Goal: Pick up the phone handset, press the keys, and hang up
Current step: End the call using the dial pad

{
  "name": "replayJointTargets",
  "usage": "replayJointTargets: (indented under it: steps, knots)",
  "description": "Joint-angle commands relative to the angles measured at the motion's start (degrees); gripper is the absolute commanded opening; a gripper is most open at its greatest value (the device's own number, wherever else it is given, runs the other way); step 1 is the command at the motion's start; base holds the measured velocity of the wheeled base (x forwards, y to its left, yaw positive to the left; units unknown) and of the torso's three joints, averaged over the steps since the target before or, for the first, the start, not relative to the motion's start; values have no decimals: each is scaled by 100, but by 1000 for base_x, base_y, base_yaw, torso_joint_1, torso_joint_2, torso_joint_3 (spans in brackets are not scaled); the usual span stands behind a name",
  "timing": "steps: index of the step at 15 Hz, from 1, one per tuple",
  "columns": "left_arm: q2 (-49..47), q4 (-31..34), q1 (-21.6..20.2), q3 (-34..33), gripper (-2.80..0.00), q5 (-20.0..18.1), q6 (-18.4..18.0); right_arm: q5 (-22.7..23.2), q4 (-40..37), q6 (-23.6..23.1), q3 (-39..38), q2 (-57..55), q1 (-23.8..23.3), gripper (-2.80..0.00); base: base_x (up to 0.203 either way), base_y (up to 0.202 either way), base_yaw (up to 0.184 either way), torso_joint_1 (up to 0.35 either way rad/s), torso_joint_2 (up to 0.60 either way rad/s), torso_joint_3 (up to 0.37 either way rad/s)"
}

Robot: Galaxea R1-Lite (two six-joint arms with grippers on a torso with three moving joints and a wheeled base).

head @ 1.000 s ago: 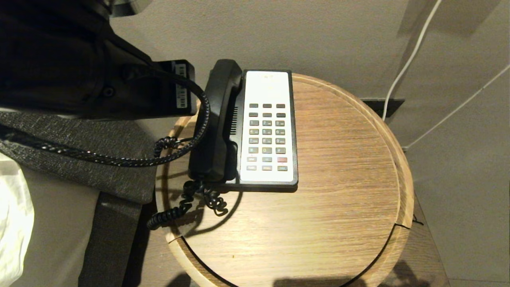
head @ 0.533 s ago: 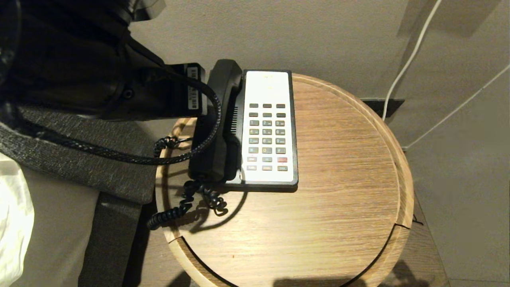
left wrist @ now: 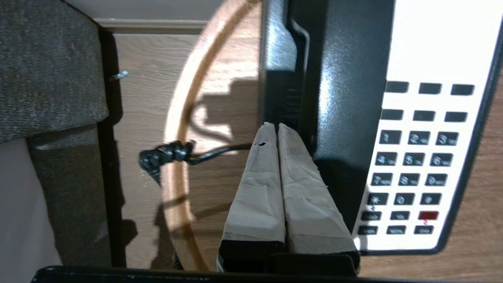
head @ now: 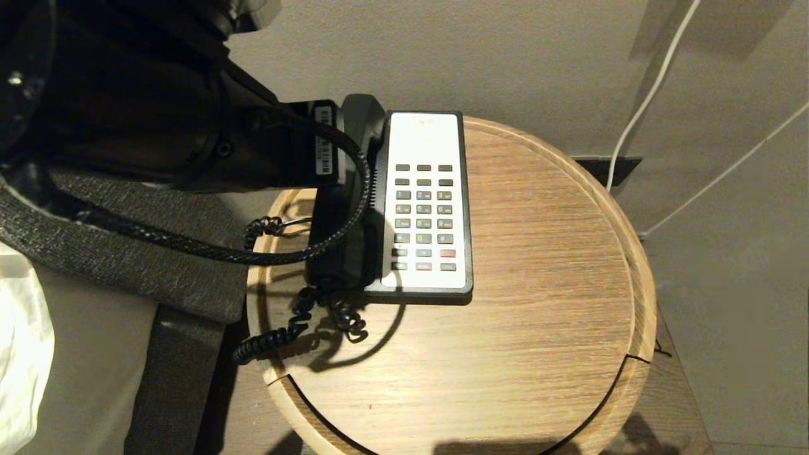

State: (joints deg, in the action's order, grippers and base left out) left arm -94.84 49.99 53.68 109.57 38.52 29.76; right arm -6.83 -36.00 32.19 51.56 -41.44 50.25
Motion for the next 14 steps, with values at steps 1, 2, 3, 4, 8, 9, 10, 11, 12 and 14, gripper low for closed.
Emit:
replayJointTargets:
  steps: [1, 2, 3, 4, 8, 9, 10, 11, 12, 14]
  knots:
    - [-56, 28, 55, 12, -280, 24, 21, -3, -21, 18, -32, 26, 2, -280, 0, 0, 0, 0, 0, 0]
    - [-69, 28, 55, 21, -280, 24, 30, -3, -21, 16, -32, 30, 2, -280, 0, 0, 0, 0, 0, 0]
    - [-61, 37, 55, 3, -280, 24, 30, -12, -21, 24, -23, 30, 2, -280, 0, 0, 0, 0, 0, 0]
    - [-54, 46, 55, 6, -280, 24, 30, -12, -21, 24, -23, 30, 2, -280, 0, 0, 0, 0, 0, 0]
    - [212, 71, 38, -182, -280, 33, 30, -3, -17, 16, -32, 8, 2, -280, 0, 0, 0, 0, 0, 0]
    - [339, 72, 38, -279, -280, 33, 30, -3, -12, 16, -32, -19, 2, -280, 0, 0, 0, 0, 0, 0]
    - [503, 68, 38, -391, -280, 33, 37, 1, -4, 16, -23, -65, 2, -280, 0, 0, 0, 0, 0, 0]
    - [689, 65, 38, -509, -280, 29, 52, 13, 48, 16, -1, -179, 2, -280, 0, 0, 0, 0, 0, 0]
    - [880, 62, 38, -620, -280, 27, 82, 29, 167, 16, 16, -330, 2, -280, 0, 0, 0, 0, 0, 0]
    - [1364, 37, 40, -892, -280, 24, 157, 46, 486, 9, 64, -812, 2, -280, 0, 0, 0, 0, 0, 0]
